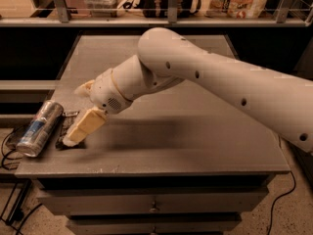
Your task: Move rxbar chocolate near redbull can
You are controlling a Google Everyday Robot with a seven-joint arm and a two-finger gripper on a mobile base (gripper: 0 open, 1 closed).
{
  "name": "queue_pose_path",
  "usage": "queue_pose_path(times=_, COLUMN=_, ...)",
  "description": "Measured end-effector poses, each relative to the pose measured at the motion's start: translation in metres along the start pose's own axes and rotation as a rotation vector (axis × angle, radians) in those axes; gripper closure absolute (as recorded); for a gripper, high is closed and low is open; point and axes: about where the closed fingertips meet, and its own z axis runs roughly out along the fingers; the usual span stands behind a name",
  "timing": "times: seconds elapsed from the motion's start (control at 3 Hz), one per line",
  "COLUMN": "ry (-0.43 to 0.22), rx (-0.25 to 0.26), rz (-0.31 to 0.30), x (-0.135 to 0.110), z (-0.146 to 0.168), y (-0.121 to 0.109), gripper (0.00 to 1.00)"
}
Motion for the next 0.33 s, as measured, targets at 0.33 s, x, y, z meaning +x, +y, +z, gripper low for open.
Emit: queue_pose_path(times=0.33, ry=-0.001, rx=-0.001, rz=-0.006, x=-0.0009, z=0.0004, y=0.0007, gripper=0.0)
